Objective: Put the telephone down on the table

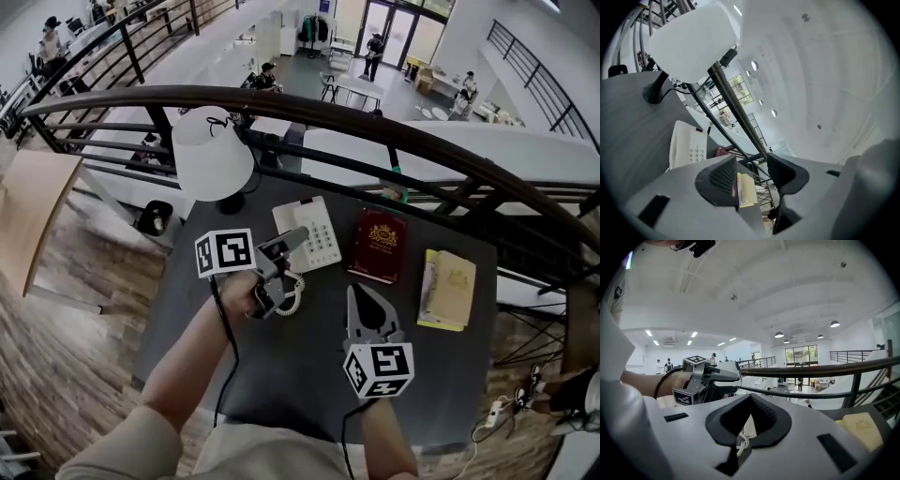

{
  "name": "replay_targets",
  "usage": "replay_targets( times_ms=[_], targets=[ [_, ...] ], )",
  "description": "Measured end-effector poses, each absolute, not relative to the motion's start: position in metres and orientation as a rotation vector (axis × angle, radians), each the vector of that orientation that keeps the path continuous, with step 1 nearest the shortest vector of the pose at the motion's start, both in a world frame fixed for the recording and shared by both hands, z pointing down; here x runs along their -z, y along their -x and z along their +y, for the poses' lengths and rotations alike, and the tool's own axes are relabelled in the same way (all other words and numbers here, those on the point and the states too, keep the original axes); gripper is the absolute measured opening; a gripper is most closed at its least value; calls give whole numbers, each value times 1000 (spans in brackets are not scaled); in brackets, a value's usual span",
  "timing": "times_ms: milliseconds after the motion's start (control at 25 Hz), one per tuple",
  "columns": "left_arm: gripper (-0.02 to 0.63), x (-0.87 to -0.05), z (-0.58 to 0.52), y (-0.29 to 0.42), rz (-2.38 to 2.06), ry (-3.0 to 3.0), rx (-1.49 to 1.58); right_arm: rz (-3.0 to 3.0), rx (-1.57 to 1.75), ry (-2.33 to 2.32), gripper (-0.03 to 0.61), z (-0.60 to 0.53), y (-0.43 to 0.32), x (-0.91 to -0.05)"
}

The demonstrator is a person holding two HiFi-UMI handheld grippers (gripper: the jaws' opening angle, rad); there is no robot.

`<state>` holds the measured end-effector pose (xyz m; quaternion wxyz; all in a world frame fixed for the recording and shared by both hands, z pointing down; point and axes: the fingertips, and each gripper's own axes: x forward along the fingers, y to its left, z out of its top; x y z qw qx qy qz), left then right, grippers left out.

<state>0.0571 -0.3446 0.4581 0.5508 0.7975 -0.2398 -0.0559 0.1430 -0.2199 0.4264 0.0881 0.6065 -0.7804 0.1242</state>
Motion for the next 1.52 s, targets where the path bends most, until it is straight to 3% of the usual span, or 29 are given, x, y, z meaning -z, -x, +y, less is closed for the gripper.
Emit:
replay_targets(
  times_ms=[160,320,560,1080,1320,1520],
  targets=[
    [174,-414,-316,-59,-517,-2007,139,-2350,-300,-1837,0,-208,-144,-396],
    [59,-376,-287,-56,-502,-2123,139,-2372,-230,-1862,0,-196,-146,-368],
    [11,-333,-244,-46,-581,-2363,75,-2409,-137,-1868,0,-177,-140,-334],
    [5,-274,-159,-29,-1071,-2932,-52,-2605,-75,-1793,0,-118,-115,-269],
    [5,-269,-136,-20,-1192,-2993,28,-2661,-43,-1731,0,-82,-94,-254],
    [5,-279,-129,-8,-1307,-3000,35,-2588,152,-1834,0,-65,-91,-253]
  ],
)
